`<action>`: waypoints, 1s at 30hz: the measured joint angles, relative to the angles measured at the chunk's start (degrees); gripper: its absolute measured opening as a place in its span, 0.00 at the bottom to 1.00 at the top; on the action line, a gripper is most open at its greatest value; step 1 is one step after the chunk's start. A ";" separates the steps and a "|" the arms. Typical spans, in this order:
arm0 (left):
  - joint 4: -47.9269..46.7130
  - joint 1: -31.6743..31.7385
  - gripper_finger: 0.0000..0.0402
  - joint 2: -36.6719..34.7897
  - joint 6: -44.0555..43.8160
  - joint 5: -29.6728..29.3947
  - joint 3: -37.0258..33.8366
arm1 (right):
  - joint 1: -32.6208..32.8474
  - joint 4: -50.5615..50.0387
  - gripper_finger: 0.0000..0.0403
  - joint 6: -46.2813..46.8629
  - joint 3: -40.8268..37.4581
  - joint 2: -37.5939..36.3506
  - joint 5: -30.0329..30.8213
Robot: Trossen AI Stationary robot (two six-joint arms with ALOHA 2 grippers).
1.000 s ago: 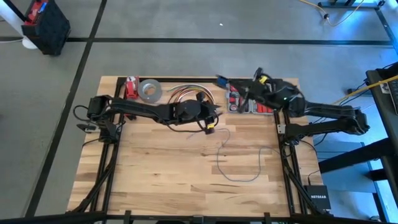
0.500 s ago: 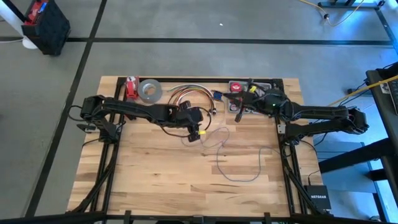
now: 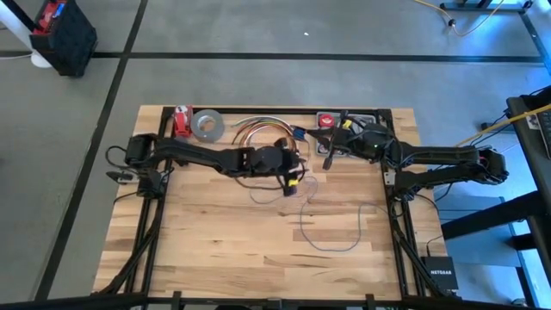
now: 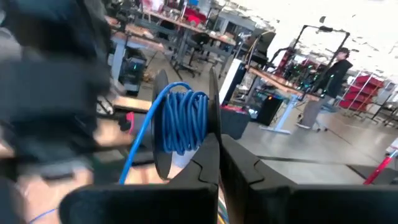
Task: Coil cords
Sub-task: Coil the blue wire on the black spool
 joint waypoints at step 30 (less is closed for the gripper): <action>-0.56 2.12 0.01 2.71 2.37 -0.89 -0.04 | -0.06 1.33 0.01 3.22 -0.17 -0.02 -3.16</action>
